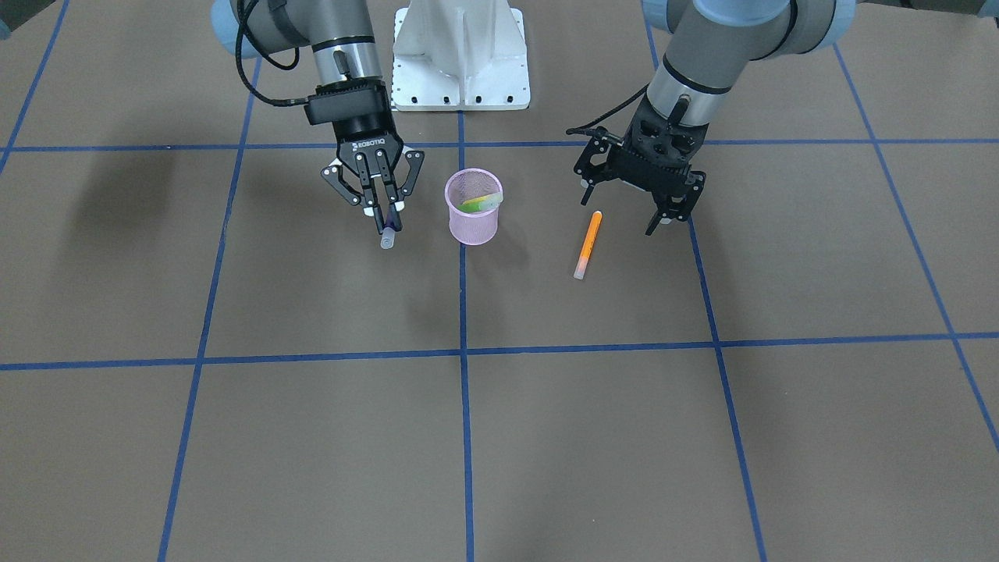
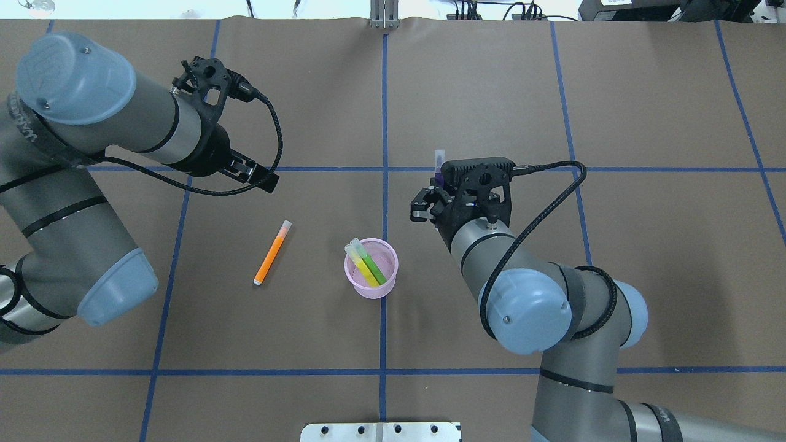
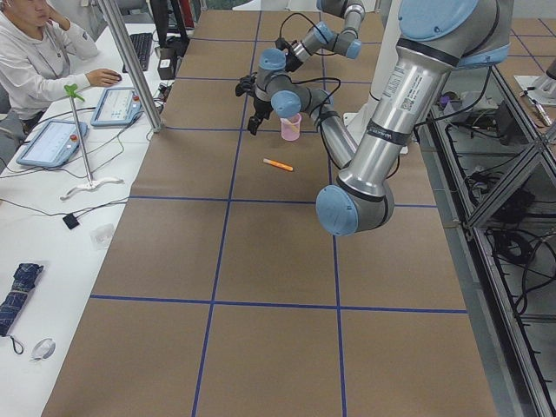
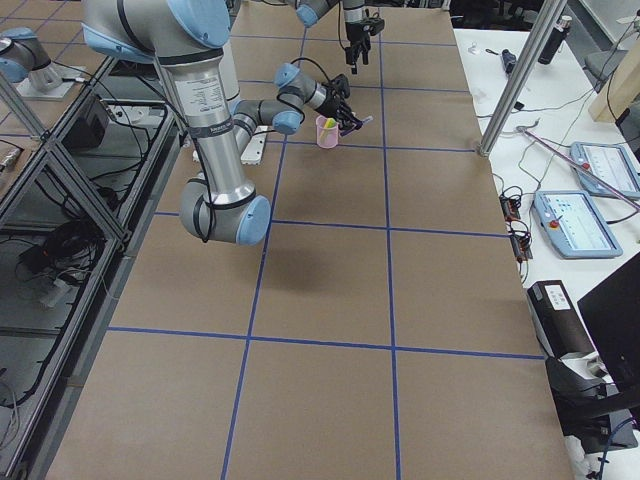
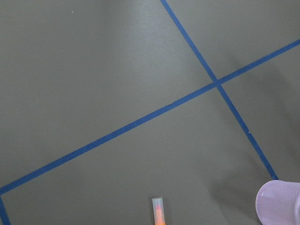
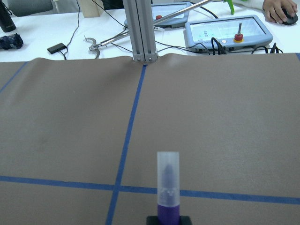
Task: Collect pens into pen holder
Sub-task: 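Carry the purple marker with the right gripper into the pink cup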
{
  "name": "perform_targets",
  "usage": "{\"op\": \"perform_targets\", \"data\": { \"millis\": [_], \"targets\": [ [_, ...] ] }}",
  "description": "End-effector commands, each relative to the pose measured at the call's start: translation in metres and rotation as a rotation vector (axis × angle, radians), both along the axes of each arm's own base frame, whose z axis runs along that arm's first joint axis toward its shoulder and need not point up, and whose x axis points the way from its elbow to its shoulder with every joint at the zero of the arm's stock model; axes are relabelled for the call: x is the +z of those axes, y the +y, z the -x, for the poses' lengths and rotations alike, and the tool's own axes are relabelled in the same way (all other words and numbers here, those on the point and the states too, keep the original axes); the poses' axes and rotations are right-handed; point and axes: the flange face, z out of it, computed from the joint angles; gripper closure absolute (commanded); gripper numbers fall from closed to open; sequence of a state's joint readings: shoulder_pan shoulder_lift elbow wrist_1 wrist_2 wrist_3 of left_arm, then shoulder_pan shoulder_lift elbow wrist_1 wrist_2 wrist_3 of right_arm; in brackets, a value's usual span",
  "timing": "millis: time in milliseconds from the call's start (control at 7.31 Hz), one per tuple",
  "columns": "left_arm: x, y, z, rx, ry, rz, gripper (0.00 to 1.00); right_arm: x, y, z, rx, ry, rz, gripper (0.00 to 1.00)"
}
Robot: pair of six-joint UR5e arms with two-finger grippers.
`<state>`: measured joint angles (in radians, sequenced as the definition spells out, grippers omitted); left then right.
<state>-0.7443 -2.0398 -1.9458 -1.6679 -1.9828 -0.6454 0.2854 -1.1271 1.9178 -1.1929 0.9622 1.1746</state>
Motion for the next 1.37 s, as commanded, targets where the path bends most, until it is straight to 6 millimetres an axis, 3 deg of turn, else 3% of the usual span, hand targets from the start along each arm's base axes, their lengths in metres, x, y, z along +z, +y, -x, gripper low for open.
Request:
{"op": "perform_targets", "data": {
  "millis": [0, 137, 547, 684, 1230],
  "targets": [
    [0.003, -0.002, -0.003, 0.004, -0.004, 0.005, 0.00, -0.015, 0.049, 0.019, -0.049, -0.013, -0.165, 1.00],
    [0.004, -0.001, -0.003, 0.006, -0.004, 0.008, 0.00, -0.018, 0.063, 0.023, -0.085, -0.018, -0.239, 1.00],
    [0.004, -0.002, -0.003, 0.003, -0.005, 0.008, 0.00, 0.000, 0.071, 0.041, -0.124, -0.018, -0.400, 1.00],
    [0.004, -0.002, -0.003, 0.003, -0.005, 0.008, 0.00, 0.008, 0.073, 0.047, -0.129, -0.030, -0.415, 1.00],
    [0.004, -0.001, -0.002, 0.003, -0.005, 0.008, 0.00, 0.011, 0.082, 0.058, -0.152, -0.026, -0.420, 0.98]
  ]
}}
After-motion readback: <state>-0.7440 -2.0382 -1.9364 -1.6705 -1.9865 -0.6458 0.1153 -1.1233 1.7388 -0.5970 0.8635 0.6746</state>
